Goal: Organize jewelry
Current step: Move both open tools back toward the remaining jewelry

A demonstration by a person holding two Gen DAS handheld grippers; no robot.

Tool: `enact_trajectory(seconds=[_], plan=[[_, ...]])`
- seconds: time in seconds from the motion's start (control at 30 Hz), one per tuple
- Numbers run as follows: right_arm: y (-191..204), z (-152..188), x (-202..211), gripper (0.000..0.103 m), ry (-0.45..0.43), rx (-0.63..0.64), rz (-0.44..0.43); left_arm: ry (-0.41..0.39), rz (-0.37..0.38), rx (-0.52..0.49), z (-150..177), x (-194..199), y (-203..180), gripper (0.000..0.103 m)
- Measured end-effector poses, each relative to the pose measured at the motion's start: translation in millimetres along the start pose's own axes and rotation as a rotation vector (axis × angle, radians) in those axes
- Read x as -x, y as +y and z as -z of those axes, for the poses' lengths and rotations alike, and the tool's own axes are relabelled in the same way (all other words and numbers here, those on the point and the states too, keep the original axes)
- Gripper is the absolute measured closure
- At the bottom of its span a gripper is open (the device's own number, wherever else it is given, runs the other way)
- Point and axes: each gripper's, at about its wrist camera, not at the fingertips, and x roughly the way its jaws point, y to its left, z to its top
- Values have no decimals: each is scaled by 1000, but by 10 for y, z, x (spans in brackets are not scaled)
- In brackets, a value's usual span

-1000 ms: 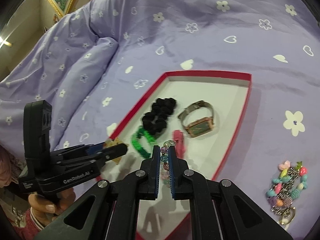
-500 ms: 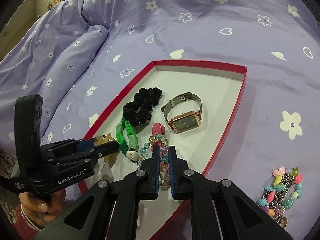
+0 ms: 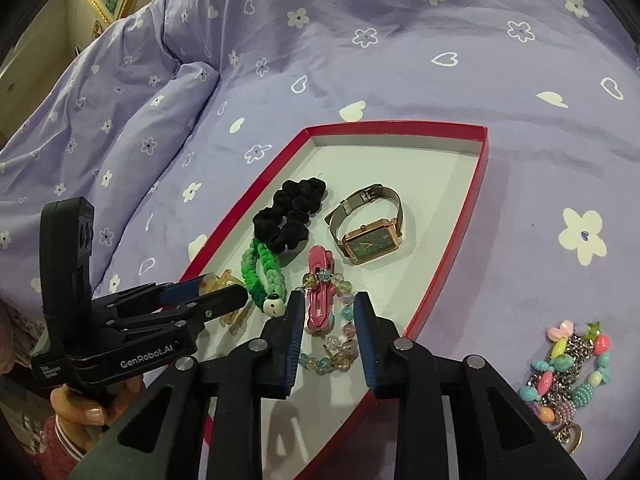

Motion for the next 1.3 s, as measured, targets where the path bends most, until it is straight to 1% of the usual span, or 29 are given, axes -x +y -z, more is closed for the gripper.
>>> enact_trajectory(seconds=[0.1, 0.13, 0.23, 0.4, 0.57, 0.73, 0.9, 1.1, 1.3], plan=[[5, 8, 88, 73, -14, -6, -6, -10, 2, 7, 7, 57, -4, 48], [5, 11, 130, 70, -21, -8, -8, -15, 7, 10, 10, 83, -3, 45], [-1, 33, 304, 62, -55, -18, -19, -35, 22, 22, 24, 180, -7, 42], [-56, 126, 620, 62, -109, -34, -15, -61, 44, 28, 79, 366, -74, 42], [-245, 325, 956, 61, -163, -76, 23, -81, 77, 31, 169, 489, -193, 42], [-488, 542, 1230, 60, -183, -125, 78, -79, 108, 6, 246, 558, -361, 42], [-732, 730, 1500, 59, -215, -184, 116, -76, 144, -31, 313, 610, -608, 42], [-989, 918, 1776, 59, -245, -234, 171, -75, 165, -113, 350, 650, -981, 42], [-1197, 1069, 1944, 59, -265, -280, 206, -76, 176, -174, 343, 650, -1263, 42]])
